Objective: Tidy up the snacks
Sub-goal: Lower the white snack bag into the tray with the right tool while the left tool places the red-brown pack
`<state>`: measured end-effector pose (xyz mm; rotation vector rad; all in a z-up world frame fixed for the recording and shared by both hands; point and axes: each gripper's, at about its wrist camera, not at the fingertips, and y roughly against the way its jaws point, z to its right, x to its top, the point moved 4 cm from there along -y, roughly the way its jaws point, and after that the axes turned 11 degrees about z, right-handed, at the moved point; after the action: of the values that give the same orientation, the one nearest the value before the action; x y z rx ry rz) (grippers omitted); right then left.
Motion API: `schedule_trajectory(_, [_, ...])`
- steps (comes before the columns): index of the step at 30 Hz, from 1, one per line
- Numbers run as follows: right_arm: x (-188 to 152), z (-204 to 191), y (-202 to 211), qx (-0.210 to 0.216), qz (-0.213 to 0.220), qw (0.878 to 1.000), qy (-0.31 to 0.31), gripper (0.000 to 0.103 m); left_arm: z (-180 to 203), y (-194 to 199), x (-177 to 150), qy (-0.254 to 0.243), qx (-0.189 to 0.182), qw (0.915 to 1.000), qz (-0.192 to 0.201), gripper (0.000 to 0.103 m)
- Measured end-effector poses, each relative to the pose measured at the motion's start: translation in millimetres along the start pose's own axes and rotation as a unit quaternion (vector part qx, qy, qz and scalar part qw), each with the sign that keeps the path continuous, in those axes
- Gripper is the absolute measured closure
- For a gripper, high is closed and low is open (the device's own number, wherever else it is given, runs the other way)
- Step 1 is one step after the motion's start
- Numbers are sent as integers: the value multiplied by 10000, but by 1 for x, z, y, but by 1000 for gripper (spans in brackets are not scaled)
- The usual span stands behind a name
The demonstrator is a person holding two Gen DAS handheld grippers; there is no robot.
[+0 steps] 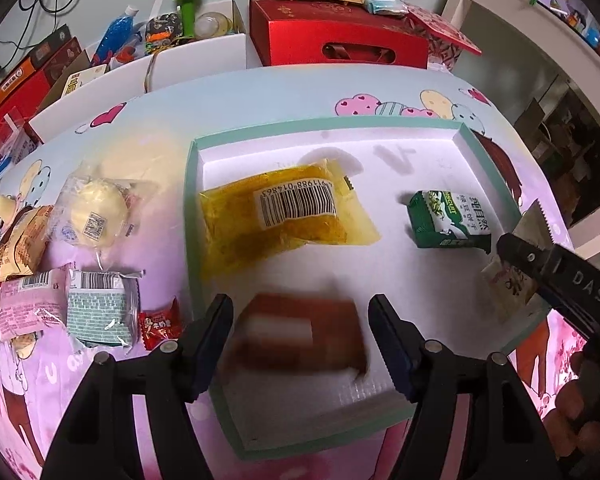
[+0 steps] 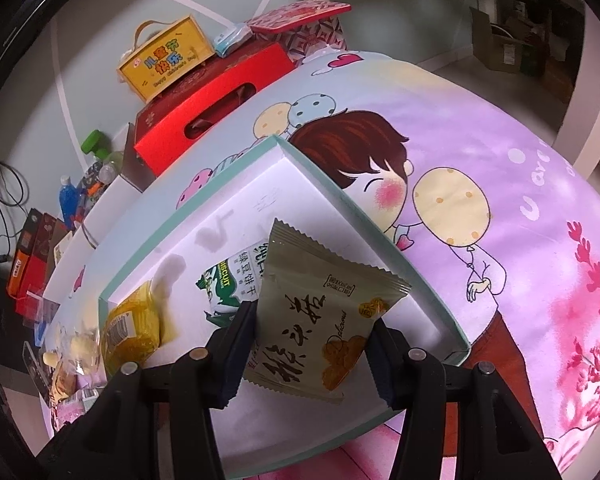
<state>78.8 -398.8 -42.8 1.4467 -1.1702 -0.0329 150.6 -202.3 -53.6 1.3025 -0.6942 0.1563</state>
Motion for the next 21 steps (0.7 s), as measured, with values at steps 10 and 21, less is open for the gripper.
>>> schedule_trajectory(10, [-3,-3,-3,-2,-87,10000,23,45,-9,9,4,87,46,9998,144,31])
schedule_trajectory(21, [-3,-10,0,18,14,9998,184,26,-21,18,6,291,63,9989,371,7])
